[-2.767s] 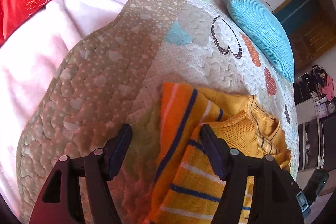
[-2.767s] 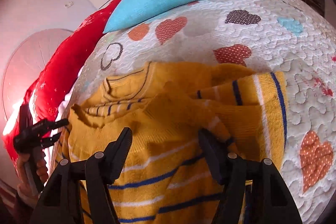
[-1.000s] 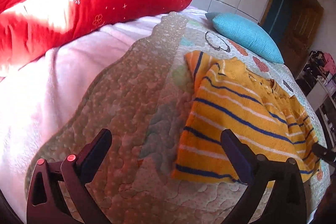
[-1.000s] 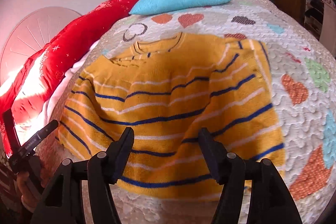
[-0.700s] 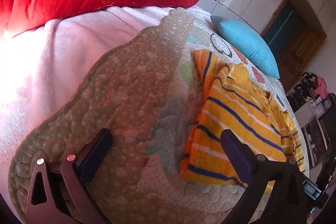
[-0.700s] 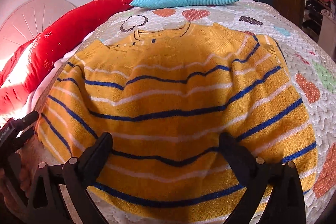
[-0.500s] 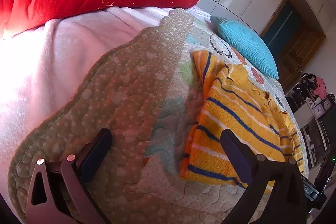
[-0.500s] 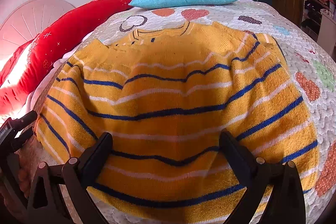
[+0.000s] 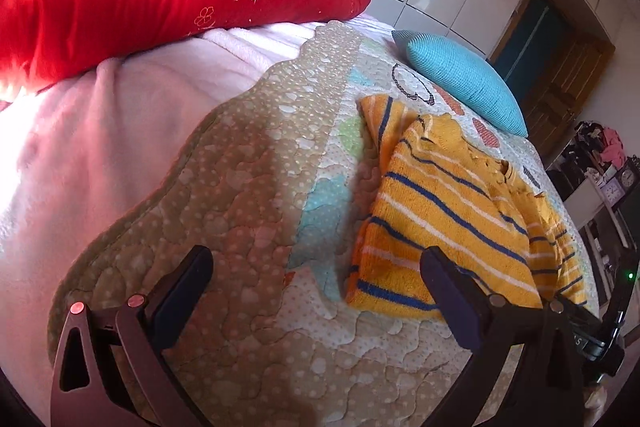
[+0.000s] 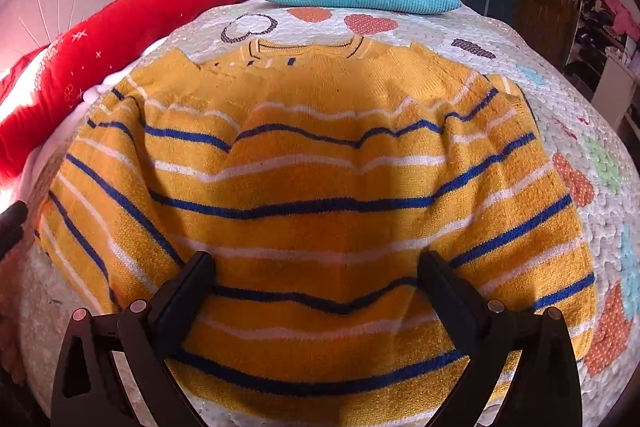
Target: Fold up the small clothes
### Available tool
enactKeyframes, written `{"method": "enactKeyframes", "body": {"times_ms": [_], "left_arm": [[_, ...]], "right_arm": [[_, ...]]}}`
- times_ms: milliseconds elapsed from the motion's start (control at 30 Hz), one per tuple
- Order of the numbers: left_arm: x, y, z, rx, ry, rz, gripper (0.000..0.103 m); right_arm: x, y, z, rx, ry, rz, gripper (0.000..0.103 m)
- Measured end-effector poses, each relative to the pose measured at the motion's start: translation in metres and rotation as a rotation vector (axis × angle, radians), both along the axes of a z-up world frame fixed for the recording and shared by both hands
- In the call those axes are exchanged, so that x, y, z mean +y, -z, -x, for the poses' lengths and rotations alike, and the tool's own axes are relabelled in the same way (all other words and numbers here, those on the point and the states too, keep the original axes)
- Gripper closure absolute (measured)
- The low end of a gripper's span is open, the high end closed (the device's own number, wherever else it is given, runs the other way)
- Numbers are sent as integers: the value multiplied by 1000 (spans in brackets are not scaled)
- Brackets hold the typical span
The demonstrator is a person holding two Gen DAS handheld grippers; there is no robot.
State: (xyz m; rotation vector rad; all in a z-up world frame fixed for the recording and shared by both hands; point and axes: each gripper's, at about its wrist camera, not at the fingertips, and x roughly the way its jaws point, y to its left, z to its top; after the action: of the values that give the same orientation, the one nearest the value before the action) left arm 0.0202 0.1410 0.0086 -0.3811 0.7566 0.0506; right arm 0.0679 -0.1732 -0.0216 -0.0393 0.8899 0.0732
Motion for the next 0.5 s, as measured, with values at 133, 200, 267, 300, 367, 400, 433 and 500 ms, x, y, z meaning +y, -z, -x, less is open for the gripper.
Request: {"method": "enactKeyframes", "body": {"times_ms": [133, 200, 267, 300, 367, 400, 433, 500], "left_arm": [[0, -9, 11, -31, 2, -63, 0], [6, -10, 13, -26, 5, -50, 0], [13, -9, 14, -21, -7, -37, 0], [17, -9, 14, -17, -16, -36, 0], [23, -9, 13, -10, -26, -29, 0], [26, -9, 12, -5, -27, -20, 0], [28, -8, 12, 1, -28, -8, 0], [32, -6, 10, 13, -29, 17, 0]], "right_arm": [[6, -1, -2, 17, 7, 54, 0], [5, -7, -1, 33, 28, 75, 1], [10, -22, 9, -1, 71, 132, 6], [15, -31, 17, -37, 68, 143, 6], [25, -49, 31, -87, 23, 134, 7], [32, -56, 37, -102, -4, 135, 6], [40, -62, 42, -116, -36, 139, 6], [60, -69, 48, -132, -101, 146, 6]]}}
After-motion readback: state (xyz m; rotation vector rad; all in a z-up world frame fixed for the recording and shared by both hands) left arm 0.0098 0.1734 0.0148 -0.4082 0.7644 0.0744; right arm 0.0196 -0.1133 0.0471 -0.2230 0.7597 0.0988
